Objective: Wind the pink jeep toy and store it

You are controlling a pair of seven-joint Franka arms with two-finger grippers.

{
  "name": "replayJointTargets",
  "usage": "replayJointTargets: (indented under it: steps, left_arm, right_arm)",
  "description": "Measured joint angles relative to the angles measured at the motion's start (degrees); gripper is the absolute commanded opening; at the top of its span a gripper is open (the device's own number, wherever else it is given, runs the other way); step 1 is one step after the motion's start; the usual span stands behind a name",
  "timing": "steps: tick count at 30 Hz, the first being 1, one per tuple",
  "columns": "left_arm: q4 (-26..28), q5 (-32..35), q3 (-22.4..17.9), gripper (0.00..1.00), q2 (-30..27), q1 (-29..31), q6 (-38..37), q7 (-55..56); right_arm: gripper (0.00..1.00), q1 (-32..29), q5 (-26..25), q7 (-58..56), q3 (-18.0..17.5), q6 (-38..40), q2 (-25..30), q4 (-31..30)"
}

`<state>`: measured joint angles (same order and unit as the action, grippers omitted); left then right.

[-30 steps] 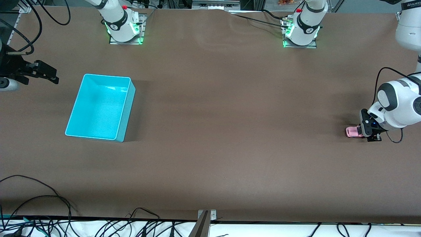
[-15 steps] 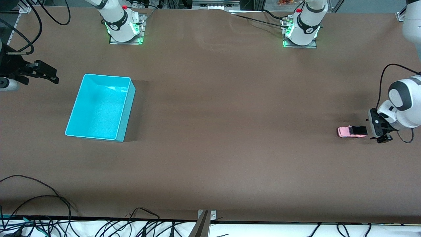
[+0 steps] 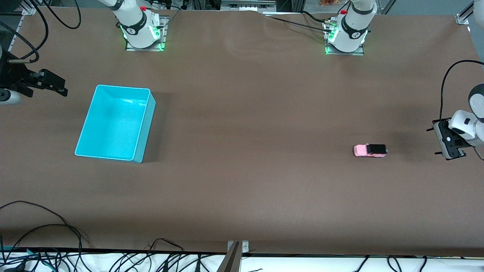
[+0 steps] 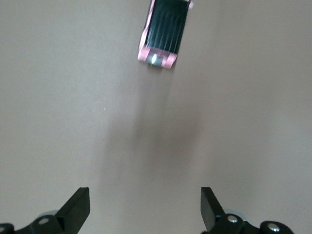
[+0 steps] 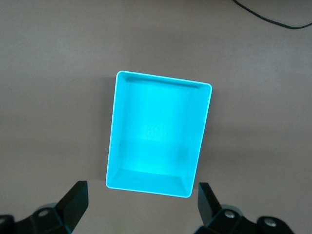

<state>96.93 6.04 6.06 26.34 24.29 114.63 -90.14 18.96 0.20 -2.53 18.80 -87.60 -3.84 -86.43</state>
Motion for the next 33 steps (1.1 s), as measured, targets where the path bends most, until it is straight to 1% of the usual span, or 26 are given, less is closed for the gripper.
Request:
replayJointTargets:
  steps: [7,12,21,25,33]
  left_arm:
    - [-2.26,-0.03,2.44,1.00,-1.77,-0.08,-4.75,7.20]
    - [-2.54,-0.06,5.40,1.00,-4.30,-0.14,-7.56,13.74]
    - [-2.63,-0.06,11.62,1.00,-8.34,-0.39,-9.50,24.59]
    - [-2.98,-0.05,13.26,1.00,-10.14,-0.51,-10.23,28.58]
    - [-7.82,-0.05,15.84,1.00,-12.10,-0.59,-16.85,37.51]
  right_arm:
    - [1.00,0.00,0.00,0.00,0.00,0.00,0.00,0.00]
    - [1.00,0.00,0.00,0.00,0.00,0.00,0.00,0.00]
    - [1.00,0.00,0.00,0.00,0.00,0.00,0.00,0.00]
    - [1.00,0.00,0.00,0.00,0.00,0.00,0.00,0.00]
    - [1.00,0.00,0.00,0.00,0.00,0.00,0.00,0.00]
